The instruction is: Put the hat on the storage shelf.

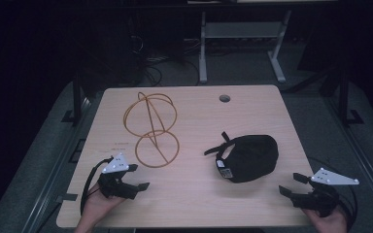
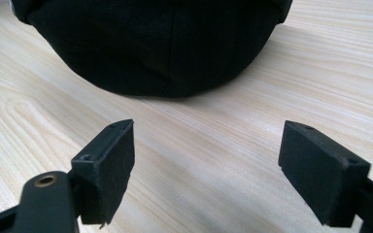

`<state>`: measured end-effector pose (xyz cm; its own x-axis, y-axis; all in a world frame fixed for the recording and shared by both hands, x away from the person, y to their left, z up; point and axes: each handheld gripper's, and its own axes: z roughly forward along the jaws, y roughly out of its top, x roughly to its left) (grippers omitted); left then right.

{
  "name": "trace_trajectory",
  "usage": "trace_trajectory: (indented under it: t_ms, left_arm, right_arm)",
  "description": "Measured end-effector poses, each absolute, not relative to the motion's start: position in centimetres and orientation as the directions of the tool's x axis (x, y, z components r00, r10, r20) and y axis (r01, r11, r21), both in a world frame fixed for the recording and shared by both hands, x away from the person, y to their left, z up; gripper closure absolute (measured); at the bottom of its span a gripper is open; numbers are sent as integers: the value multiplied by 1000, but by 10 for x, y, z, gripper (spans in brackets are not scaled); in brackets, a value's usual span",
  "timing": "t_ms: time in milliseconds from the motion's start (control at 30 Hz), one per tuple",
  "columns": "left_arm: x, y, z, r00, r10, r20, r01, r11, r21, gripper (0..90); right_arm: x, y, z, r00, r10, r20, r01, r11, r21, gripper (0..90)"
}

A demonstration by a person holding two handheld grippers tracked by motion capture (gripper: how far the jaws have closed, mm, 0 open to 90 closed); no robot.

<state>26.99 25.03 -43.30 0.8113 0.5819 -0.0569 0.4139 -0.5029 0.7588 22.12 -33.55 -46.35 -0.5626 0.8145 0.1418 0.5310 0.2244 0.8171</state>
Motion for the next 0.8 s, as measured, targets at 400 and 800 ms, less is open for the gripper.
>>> trace_trajectory:
  t_ms: [400,800]
  left_arm:
    - [259,221,-424,869,493,-40,339,-535,773,183]
    - [263,183,-412,912,404,-61,294,-544,786,187]
  right_arm:
    - [220,-327,-459,-590,799,120,517,259,816,203]
    - [218,-326,-456,-593,794,131,510,245,825,200]
